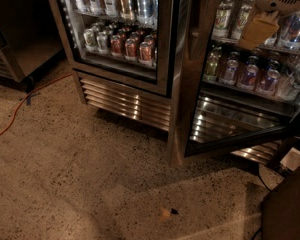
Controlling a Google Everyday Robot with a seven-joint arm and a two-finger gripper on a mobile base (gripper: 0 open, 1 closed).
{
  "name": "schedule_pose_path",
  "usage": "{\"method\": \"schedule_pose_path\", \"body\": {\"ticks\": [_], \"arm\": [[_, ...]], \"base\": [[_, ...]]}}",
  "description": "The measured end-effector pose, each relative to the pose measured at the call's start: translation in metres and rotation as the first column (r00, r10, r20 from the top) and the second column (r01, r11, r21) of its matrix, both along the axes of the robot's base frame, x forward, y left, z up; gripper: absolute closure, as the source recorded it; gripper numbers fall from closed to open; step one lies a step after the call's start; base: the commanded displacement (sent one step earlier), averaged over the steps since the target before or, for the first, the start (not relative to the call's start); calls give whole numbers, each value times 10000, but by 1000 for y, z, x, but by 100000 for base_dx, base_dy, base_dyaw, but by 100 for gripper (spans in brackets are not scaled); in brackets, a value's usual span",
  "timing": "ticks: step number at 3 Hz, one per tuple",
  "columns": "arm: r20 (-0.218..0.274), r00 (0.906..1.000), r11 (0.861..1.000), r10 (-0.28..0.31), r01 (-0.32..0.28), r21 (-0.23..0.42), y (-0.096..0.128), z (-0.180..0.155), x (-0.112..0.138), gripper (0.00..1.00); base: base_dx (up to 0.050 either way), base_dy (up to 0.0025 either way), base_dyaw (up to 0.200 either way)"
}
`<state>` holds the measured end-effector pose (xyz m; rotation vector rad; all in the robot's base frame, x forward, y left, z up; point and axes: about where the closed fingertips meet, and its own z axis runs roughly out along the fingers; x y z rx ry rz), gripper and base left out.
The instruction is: Close right fridge door
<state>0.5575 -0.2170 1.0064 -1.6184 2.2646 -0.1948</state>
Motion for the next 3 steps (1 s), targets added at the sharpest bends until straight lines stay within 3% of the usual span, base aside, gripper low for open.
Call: {"method": "schedule_pose_path", "body": {"ticks": [3], "arm": [[0, 10000, 10000, 0, 0, 0, 0, 0, 0, 100]], "base": [[4995, 1, -14]]}}
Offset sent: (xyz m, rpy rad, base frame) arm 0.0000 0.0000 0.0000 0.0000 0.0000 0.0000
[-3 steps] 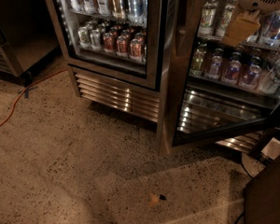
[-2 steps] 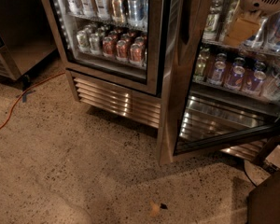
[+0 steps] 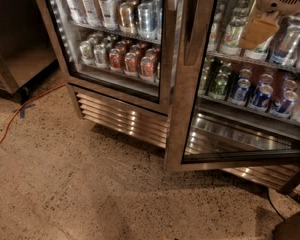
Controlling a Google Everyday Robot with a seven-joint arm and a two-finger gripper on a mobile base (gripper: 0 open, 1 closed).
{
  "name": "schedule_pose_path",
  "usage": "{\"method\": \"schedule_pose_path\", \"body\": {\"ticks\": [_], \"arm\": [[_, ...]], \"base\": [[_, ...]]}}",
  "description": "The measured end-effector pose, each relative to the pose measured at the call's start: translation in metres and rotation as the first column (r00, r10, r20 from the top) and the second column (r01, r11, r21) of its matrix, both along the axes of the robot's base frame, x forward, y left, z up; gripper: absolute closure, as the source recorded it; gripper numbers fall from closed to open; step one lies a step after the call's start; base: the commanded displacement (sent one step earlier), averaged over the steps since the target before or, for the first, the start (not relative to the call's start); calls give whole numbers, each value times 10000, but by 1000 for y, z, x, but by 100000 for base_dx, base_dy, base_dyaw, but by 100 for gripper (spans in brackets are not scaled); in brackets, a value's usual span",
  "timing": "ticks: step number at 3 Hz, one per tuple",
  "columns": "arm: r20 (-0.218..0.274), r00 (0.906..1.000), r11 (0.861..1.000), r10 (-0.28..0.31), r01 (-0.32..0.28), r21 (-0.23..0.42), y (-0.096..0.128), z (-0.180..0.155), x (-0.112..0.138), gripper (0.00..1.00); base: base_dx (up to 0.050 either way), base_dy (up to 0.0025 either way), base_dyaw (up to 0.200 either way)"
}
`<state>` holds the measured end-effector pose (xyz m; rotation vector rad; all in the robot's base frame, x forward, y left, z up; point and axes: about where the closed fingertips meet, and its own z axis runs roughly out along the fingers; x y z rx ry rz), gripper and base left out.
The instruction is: Close right fridge door
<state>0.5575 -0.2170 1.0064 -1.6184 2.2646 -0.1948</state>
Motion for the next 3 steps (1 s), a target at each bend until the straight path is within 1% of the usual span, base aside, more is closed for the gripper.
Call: {"method": "schedule_pose_path", "body": {"ticks": [3], "arm": [[0, 10000, 10000, 0, 0, 0, 0, 0, 0, 100]], "base": [[4995, 3, -91]]}}
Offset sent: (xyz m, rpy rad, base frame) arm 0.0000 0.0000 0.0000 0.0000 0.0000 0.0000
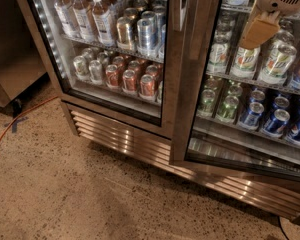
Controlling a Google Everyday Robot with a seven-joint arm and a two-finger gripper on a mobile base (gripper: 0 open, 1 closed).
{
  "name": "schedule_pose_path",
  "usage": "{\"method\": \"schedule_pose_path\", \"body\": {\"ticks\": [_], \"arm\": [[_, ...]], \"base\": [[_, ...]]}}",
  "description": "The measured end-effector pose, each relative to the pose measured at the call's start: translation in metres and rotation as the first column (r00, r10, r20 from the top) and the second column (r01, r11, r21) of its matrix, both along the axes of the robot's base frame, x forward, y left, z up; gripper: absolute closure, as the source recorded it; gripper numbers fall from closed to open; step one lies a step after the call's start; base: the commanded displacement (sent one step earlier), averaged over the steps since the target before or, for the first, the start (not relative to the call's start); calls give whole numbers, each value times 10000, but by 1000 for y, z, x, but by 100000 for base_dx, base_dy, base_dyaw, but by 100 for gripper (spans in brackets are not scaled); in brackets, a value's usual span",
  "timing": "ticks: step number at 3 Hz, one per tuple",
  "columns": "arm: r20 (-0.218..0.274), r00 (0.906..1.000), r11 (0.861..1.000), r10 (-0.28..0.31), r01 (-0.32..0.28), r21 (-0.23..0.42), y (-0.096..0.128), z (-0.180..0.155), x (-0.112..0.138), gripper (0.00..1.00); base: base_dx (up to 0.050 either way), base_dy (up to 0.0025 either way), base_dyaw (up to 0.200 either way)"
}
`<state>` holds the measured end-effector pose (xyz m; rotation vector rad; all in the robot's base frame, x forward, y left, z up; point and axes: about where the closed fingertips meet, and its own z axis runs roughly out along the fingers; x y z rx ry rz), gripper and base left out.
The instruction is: Close right fridge door
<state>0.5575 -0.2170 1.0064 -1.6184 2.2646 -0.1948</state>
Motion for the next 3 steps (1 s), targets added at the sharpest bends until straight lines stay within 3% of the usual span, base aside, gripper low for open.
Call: {"method": "schedule_pose_path", "body": {"ticks": [3], "arm": [[0, 10000, 10000, 0, 0, 0, 0, 0, 0, 100]], "base": [[5000, 0, -10]]}}
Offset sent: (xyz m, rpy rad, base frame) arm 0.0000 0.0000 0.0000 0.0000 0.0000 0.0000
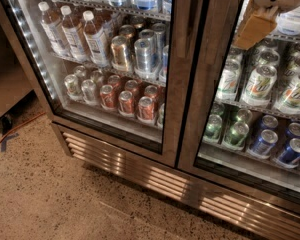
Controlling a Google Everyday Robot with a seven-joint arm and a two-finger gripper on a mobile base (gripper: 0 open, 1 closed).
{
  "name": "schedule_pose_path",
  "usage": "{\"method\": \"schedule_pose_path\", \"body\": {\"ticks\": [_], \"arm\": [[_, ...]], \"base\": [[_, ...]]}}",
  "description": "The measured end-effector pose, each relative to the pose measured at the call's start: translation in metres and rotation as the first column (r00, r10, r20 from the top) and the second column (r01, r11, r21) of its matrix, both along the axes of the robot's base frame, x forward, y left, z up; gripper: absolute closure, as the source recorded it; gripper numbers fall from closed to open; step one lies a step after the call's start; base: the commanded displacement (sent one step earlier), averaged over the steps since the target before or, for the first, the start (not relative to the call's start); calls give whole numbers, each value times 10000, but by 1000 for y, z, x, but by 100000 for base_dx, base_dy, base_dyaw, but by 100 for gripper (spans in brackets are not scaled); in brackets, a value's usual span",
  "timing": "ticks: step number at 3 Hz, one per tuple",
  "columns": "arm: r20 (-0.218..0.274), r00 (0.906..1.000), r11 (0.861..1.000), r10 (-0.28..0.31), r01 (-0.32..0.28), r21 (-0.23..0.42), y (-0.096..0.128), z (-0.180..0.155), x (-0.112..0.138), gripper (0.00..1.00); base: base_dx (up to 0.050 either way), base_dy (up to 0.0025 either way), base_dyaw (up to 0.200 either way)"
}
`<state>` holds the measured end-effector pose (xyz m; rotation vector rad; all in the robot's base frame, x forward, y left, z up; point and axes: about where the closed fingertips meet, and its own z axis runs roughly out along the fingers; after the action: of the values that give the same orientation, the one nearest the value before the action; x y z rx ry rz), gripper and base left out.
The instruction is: Close right fridge door
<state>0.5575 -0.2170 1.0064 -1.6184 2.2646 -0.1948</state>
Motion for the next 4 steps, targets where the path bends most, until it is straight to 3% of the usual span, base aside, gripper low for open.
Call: {"method": "schedule_pose_path", "body": {"ticks": [3, 4], "arm": [[0, 10000, 10000, 0, 0, 0, 0, 0, 0, 100], [0, 10000, 10000, 0, 0, 0, 0, 0, 0, 100]], "base": [[-5005, 11, -73], [0, 0, 0]]}}
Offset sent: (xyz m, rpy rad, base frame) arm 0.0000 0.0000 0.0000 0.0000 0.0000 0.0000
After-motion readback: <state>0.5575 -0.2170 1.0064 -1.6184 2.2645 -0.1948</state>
